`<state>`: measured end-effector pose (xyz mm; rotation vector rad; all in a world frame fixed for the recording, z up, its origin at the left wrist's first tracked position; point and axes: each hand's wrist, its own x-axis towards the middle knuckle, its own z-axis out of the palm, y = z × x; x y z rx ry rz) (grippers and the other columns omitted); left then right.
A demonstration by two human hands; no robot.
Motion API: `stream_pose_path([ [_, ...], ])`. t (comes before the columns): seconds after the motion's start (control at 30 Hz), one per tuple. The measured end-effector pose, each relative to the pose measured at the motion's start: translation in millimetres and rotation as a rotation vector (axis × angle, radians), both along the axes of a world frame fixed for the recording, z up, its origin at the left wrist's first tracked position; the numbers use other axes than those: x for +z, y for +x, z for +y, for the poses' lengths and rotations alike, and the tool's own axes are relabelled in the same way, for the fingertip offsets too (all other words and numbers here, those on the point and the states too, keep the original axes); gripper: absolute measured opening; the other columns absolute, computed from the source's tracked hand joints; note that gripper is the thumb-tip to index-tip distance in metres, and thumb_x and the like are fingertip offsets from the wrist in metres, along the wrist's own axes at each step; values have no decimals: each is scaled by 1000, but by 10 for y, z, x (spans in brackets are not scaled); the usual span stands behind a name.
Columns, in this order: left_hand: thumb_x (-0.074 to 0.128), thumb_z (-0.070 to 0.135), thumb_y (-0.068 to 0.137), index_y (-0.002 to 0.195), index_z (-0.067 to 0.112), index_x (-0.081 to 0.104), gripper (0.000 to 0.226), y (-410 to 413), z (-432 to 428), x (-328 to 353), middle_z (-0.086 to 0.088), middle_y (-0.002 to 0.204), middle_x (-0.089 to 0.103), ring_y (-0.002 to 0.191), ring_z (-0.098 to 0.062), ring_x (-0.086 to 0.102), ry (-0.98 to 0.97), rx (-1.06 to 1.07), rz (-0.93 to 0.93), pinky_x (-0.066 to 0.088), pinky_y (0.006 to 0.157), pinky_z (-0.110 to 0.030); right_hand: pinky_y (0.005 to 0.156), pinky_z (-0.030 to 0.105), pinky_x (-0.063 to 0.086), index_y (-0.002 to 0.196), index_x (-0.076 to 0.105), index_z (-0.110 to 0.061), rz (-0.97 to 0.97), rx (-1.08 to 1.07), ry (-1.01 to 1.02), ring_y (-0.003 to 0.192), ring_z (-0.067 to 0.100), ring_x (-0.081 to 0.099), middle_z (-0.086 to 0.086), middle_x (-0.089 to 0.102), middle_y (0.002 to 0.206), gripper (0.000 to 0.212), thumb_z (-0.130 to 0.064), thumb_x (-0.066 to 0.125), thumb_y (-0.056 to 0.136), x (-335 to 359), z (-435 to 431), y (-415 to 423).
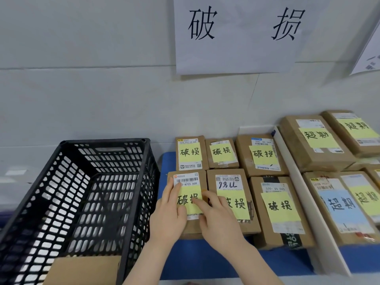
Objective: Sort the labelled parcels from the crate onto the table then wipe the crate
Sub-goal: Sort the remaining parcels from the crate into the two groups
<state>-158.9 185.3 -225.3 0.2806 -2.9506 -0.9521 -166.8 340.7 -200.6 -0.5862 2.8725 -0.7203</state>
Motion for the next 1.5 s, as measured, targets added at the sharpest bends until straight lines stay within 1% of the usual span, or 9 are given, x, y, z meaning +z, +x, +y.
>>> stream_pose_path([
  [0.2, 28, 33, 89, 150, 33, 26, 61, 18, 12, 41, 19, 160, 6, 116, -15, 49, -18, 11, 6, 52, 72, -29, 103, 30, 38, 142, 44, -35, 14, 1, 5, 125, 19, 35, -6, 34, 146, 48, -21, 48, 96, -30, 1, 2],
  [0.33, 35, 20, 98, 153, 34, 9, 63, 75, 59, 267, 18, 157, -15, 149, -21, 3, 28, -11, -46, 24, 115, -35, 104, 33, 39, 141, 44, -35, 17, -19, 32, 125, 20, 35, -5, 35, 146, 48, -19, 48, 96, -35, -10, 2],
  [0.4, 36, 17, 98, 153, 37, 9, 65, 246, 11, 503, 22, 156, -16, 148, -12, -7, 92, -14, 52, 15, 118, -28, 106, 30, 36, 142, 44, -36, 2, -24, 42, 125, 19, 33, -6, 34, 147, 48, -18, 47, 97, -22, -20, -1],
  [0.57, 38, 11, 95, 144, 34, 36, 55, 971, -717, 932, 23, 155, 17, 140, 8, 16, 198, 286, 324, 16, 105, -7, 88, 26, 40, 131, 57, -32, 61, -173, -177, 115, 21, 44, -2, 46, 135, 47, -4, 51, 93, 254, -339, 135],
  [0.73, 34, 10, 98, 142, 23, 41, 46, 1500, -1543, 802, 2, 148, 34, 123, -7, 35, 465, 778, 74, 27, 106, -29, 77, 21, 42, 126, 61, -24, 149, 263, -368, 99, 12, 51, -4, 50, 120, 41, -2, 49, 94, 626, -1437, 377],
  [0.83, 34, 12, 98, 142, 21, 42, 45, 1628, -1814, 704, -4, 148, 36, 130, -20, 38, 540, 892, -24, 30, 105, -36, 85, 31, 47, 128, 58, -25, -27, 537, -205, 106, 15, 51, -3, 48, 125, 38, -6, 45, 97, 488, -2109, 599],
  [0.97, 34, 16, 100, 142, 15, 43, 43, 1700, -2081, 597, -7, 144, 44, 131, -24, 41, 590, 950, -106, 33, 109, -39, 86, 42, 48, 138, 47, -21, -281, 851, 329, 113, 30, 42, 6, 39, 130, 53, -1, 44, 89, 105, -2609, 834],
  [1.13, 34, 21, 101, 142, 18, 41, 42, 1650, -2156, 538, -5, 143, 44, 128, -24, 41, 661, 928, -206, 32, 104, -36, 98, 46, 46, 147, 36, -22, -354, 987, 684, 124, 35, 35, 7, 29, 149, 62, -6, 46, 88, -227, -2794, 907],
  [1.5, 45, 27, 93, 139, 18, 43, 46, 1582, -2289, 274, -15, 134, 52, 121, -37, 50, 748, 900, -286, 38, 106, -50, 94, 47, 45, 151, 12, -43, -321, 926, 772, 139, 32, 18, -3, -1, 161, 81, -34, 62, 89, -312, -2790, 979],
])
